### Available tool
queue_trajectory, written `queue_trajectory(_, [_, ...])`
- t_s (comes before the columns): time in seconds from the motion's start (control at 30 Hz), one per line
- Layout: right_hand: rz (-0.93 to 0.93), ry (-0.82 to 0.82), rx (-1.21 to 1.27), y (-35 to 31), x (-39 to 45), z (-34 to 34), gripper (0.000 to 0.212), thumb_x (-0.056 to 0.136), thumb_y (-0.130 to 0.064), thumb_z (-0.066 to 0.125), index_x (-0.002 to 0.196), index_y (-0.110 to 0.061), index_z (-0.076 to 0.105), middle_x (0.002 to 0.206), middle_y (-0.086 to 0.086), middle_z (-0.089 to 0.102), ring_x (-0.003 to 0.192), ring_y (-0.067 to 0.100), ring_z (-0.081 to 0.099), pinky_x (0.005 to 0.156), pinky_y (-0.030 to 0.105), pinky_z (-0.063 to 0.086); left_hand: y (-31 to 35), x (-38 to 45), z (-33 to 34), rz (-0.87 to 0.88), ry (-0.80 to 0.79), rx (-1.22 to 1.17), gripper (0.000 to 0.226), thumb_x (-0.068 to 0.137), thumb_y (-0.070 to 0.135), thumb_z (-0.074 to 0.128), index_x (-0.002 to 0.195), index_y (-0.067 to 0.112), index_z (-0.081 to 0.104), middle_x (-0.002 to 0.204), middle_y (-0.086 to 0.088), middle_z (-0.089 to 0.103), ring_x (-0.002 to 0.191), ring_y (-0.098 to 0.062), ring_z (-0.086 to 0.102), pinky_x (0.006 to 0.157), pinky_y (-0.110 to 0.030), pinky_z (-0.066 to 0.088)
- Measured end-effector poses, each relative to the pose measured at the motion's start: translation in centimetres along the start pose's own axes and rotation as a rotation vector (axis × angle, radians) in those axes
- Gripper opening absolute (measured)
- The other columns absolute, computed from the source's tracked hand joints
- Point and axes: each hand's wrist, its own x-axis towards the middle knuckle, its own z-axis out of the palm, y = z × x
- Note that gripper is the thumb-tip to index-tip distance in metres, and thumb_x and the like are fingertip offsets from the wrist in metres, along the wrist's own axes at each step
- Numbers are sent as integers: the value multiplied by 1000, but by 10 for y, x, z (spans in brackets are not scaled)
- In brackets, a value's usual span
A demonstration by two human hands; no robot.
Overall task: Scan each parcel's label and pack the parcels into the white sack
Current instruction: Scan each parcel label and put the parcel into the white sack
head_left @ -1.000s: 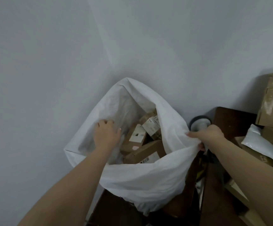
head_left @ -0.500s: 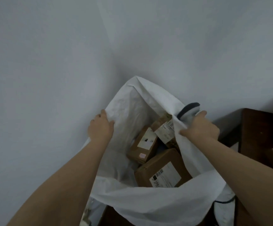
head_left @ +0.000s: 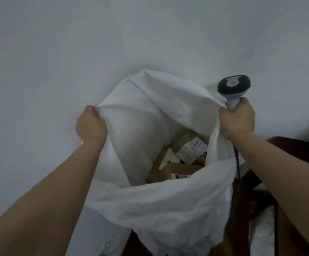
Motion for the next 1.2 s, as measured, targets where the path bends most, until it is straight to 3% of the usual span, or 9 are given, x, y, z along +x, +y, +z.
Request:
queue_trajectory(0.13, [-26, 166, 153, -2, -5, -26, 38, 88, -20, 59, 123, -8, 50, 114, 8, 59, 98, 26, 56, 88, 40, 49, 4, -4, -21, -50, 111, -20, 31, 104, 25, 35, 115, 10, 60, 108, -22, 65, 99, -41, 59, 77, -41, 41])
queue_trajectory(0.37, [363, -208, -371, 96, -18, -52, 34, 83, -23, 64, 105, 3, 59, 97, 23, 65, 87, 40, 65, 78, 45, 57, -3, -72, 5, -33, -208, 121, 31, 102, 18, 37, 113, 16, 65, 106, -18, 67, 94, -37, 63, 71, -35, 42])
queue_trajectory(0.53, [364, -189, -274, 103, -23, -68, 58, 78, -46, 78, 104, 2, 59, 91, 20, 67, 80, 36, 68, 74, 46, 58, 14, -92, 4, 71, -184, 55, 50, 96, 18, 53, 143, 8, 40, 143, -18, 44, 134, -36, 38, 108, -46, 30])
queue_trajectory(0.63, [343, -188, -241, 99, -25, -78, 64, 74, -52, 79, 105, 1, 59, 88, 18, 68, 76, 34, 69, 72, 46, 59, 25, -130, 0, 288, -91, -113, 44, 89, 12, 61, 131, 2, 52, 131, -21, 50, 125, -39, 42, 107, -47, 35])
queue_trajectory(0.73, [327, -222, -211, 101, -36, -92, 52, 80, -46, 78, 95, 0, 58, 77, 15, 67, 69, 30, 68, 71, 43, 59, 36, -184, 4, 398, -555, -185, 36, 93, 28, 61, 125, 11, 59, 128, -12, 55, 122, -30, 49, 102, -38, 40])
queue_trajectory(0.87, [332, -271, -256, 115, -54, -102, 71, 69, -58, 80, 110, -5, 59, 89, 12, 68, 80, 30, 69, 75, 45, 59, 37, -258, 8, 399, -1268, 162, 91, 71, 74, 64, 147, 36, 35, 151, 3, 39, 138, -23, 38, 115, -46, 29])
queue_trajectory(1.0, [346, -293, -329, 136, -74, -105, 92, 67, -59, 82, 134, -6, 46, 117, 16, 63, 103, 36, 64, 81, 45, 55, 25, -305, 2, 570, -1366, 332, 54, 87, 37, 68, 138, 35, 50, 138, 6, 55, 128, -17, 49, 102, -30, 38])
queue_trajectory(1.07, [373, -280, -346, 145, -83, -104, 101, 68, -56, 82, 142, -4, 37, 124, 17, 60, 109, 38, 62, 85, 45, 53, 23, -309, -10, 471, -1449, 212, 37, 90, 25, 66, 126, 34, 63, 123, 11, 64, 110, -8, 57, 90, -21, 40])
queue_trajectory(1.2, [465, -329, -311, 165, -99, -94, 101, 64, -55, 84, 138, -3, 39, 116, 17, 63, 99, 38, 65, 84, 52, 56, 11, -302, -39, 228, -1649, 35, 28, 84, 24, 72, 108, 39, 73, 104, 22, 70, 101, -1, 62, 101, -25, 45])
